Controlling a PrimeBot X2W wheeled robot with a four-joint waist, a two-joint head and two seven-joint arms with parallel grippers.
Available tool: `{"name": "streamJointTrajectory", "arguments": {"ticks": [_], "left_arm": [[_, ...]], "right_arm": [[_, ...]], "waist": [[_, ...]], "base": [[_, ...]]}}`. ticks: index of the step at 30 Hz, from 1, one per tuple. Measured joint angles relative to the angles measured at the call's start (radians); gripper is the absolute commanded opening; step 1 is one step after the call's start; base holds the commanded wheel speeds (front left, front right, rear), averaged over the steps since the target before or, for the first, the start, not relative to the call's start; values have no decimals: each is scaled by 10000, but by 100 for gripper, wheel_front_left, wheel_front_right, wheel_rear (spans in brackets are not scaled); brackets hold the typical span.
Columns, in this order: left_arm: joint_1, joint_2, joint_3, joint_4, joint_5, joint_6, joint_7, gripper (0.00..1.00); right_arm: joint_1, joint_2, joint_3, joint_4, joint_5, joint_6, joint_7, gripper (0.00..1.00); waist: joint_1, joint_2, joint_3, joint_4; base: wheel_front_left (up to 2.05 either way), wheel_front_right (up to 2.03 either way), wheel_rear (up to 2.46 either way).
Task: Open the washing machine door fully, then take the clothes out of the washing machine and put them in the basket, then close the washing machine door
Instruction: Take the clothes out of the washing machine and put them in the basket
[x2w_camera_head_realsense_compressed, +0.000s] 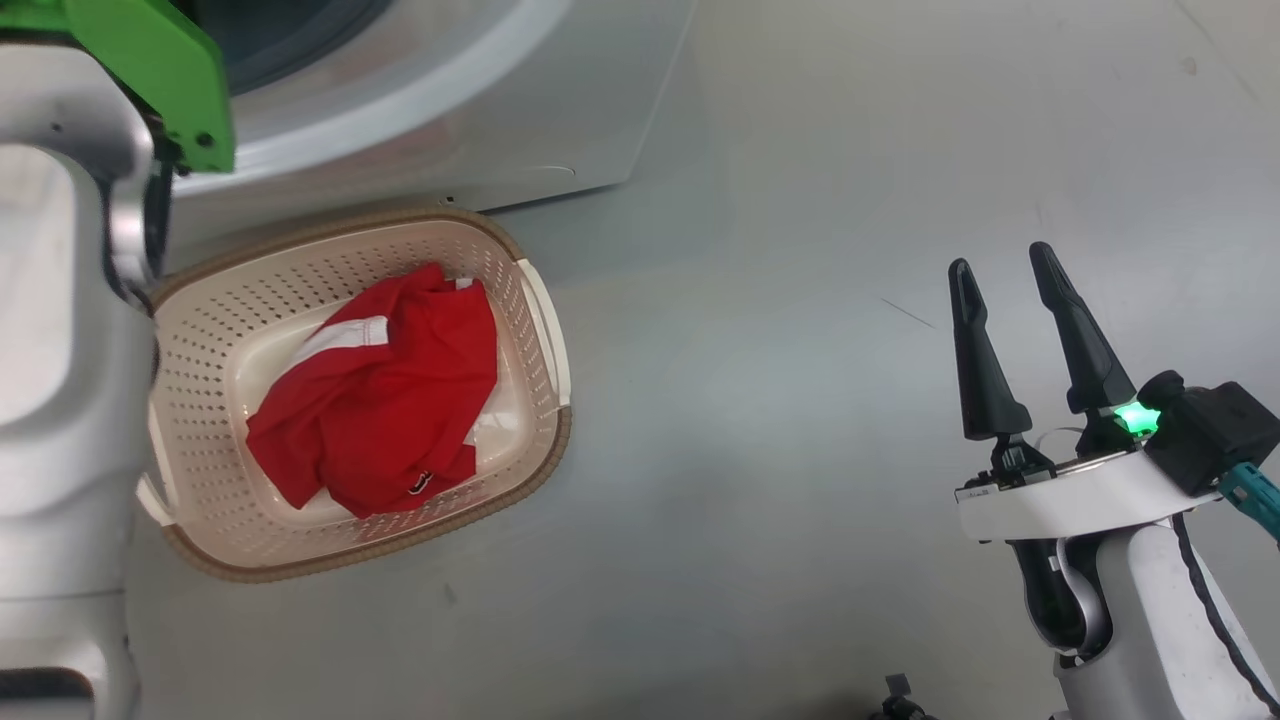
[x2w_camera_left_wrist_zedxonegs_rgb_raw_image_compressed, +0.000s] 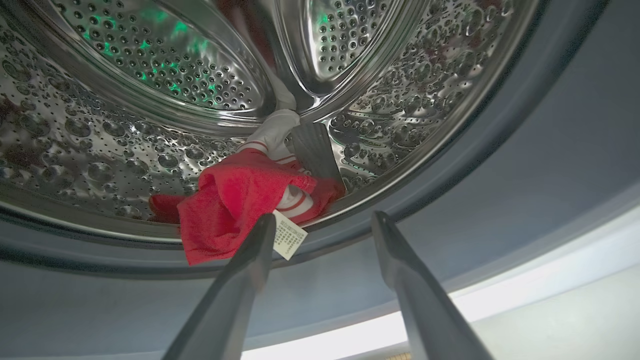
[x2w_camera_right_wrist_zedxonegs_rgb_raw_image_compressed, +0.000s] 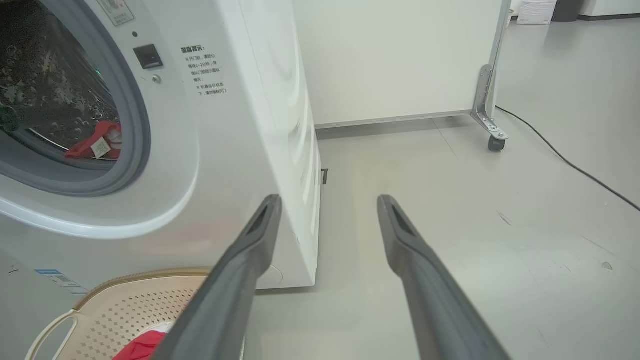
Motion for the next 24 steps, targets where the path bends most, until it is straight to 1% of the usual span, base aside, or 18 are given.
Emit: {"name": "streamJointTrajectory", "arguments": {"ticks": [6, 13, 18, 20, 24], "left_arm": [[-1161, 644, 293, 311, 280, 0, 997, 100], [-2147, 1103, 694, 518, 704, 0, 1689, 100], [-2716, 1605, 1429, 723, 1220, 0, 2138, 100], [-2817, 1707, 1664, 805, 1379, 0, 2320, 100], [-2923, 1737, 1933, 986, 1626, 0, 2525, 100]], "right_arm": [[-387, 119, 58, 59, 176, 0, 0, 100], [-815, 180, 399, 180, 495, 2, 0, 100], [-1233, 251, 800, 215, 725, 2, 0, 100], [-1339, 272, 871, 247, 759, 2, 0, 100], [-1434, 280, 922, 357, 932, 2, 0, 100]], "waist": [[0, 0, 603, -422], [1, 0, 1225, -911], [1, 0, 1681, -1303], [1, 0, 1814, -1438], [1, 0, 2051, -1687]], "base": [[0, 0, 0], [0, 0, 0], [0, 0, 0], [0, 0, 0], [0, 0, 0]]}}
